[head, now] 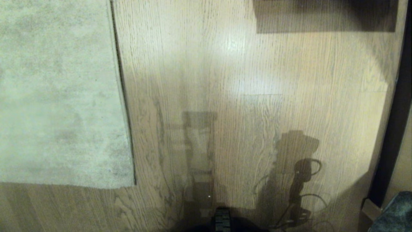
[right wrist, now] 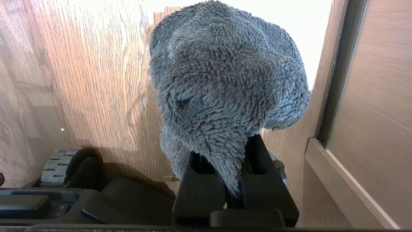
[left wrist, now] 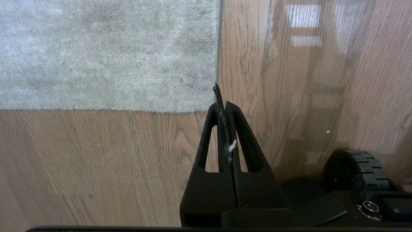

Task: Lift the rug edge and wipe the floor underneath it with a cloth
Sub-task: Lift up the carpet

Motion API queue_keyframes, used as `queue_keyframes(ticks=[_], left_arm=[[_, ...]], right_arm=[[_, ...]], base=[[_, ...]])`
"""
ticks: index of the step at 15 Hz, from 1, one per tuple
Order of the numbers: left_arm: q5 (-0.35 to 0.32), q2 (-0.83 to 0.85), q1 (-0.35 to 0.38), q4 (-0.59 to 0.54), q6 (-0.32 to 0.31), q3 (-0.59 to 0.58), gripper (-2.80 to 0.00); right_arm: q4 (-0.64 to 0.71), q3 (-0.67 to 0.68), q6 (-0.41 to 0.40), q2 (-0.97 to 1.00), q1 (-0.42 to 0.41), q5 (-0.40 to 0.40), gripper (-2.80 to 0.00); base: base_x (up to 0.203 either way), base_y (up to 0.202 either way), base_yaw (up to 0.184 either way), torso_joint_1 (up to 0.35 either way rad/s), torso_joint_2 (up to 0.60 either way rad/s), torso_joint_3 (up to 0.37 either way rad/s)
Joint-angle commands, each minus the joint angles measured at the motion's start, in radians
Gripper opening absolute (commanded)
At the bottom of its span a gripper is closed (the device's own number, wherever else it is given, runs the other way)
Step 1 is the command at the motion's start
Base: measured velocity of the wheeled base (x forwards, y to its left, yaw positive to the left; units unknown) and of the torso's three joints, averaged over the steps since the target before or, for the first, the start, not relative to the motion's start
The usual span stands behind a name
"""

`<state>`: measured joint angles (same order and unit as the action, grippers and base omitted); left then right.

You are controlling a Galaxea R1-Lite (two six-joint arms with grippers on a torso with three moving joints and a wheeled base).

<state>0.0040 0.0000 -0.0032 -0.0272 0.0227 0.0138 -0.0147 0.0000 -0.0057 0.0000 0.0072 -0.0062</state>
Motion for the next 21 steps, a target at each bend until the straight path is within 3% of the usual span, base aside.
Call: queue_keyframes(ticks=[1, 21], left_arm=[[0.001, 0.000, 0.000, 0.000, 0.000, 0.000, -2.80], [0.001, 0.000, 0.000, -0.002, 0.000, 0.000, -2.80]], right_arm=[[-0.001, 0.000, 0.000, 0.002, 0.000, 0.000, -2.80], [-0.001, 0.000, 0.000, 0.002, 0.000, 0.000, -2.80]], base=[[0.000, 0.000, 0.000, 0.000, 0.00, 0.000], [0.000, 0.000, 0.000, 0.000, 0.00, 0.000]])
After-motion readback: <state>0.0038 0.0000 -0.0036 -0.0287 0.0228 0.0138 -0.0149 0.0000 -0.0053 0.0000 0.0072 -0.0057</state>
